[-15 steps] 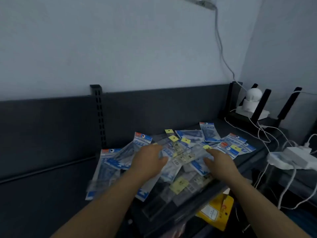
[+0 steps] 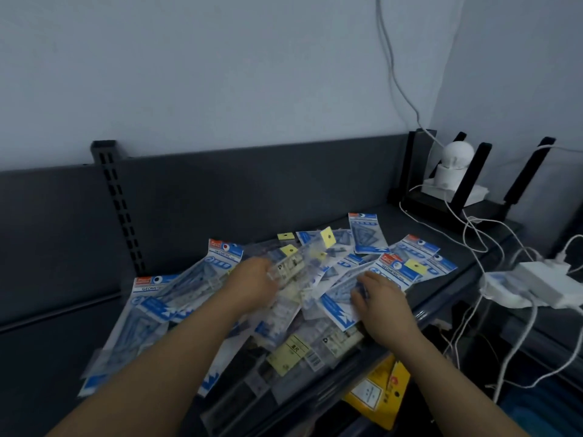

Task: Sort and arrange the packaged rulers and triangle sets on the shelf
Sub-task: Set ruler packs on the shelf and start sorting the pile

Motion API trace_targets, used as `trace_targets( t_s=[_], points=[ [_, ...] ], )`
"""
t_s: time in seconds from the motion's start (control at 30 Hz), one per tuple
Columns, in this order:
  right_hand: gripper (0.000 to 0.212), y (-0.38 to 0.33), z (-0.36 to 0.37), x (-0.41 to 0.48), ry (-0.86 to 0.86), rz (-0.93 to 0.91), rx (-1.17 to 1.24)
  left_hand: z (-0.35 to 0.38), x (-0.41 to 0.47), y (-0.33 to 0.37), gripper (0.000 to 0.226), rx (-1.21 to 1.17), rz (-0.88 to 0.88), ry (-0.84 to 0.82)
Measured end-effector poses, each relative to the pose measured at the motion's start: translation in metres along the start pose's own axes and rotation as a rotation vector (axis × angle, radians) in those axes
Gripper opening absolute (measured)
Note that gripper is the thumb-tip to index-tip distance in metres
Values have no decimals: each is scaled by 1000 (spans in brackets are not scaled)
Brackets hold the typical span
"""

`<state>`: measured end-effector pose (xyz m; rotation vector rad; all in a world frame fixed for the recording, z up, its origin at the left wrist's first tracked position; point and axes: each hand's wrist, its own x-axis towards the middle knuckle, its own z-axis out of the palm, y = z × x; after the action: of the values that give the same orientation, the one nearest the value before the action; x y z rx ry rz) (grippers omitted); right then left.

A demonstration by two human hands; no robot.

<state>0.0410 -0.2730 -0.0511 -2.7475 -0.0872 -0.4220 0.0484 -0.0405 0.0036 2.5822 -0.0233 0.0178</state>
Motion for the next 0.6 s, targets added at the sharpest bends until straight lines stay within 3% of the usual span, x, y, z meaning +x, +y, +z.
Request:
trace_targets(
  t_s=[0.17, 0.27, 0.4, 0.47, 0.6],
  points=[
    [23, -6, -3, 1, 6, -22, 40, 4, -1, 3, 60, 126, -33, -76],
    [21, -7, -5, 2, 6, -4, 62, 6, 3, 6, 52, 170, -31, -72],
    [34, -22, -12, 2, 25, 24, 133, -12, 6, -11, 35, -55, -82, -74],
    [38, -38, -14, 2, 3, 44, 165, -27, 6, -24, 36, -180, -101, -54],
    [44, -75, -4, 9, -103, 79, 78, -56, 3, -49, 44, -189, -104, 9]
  ],
)
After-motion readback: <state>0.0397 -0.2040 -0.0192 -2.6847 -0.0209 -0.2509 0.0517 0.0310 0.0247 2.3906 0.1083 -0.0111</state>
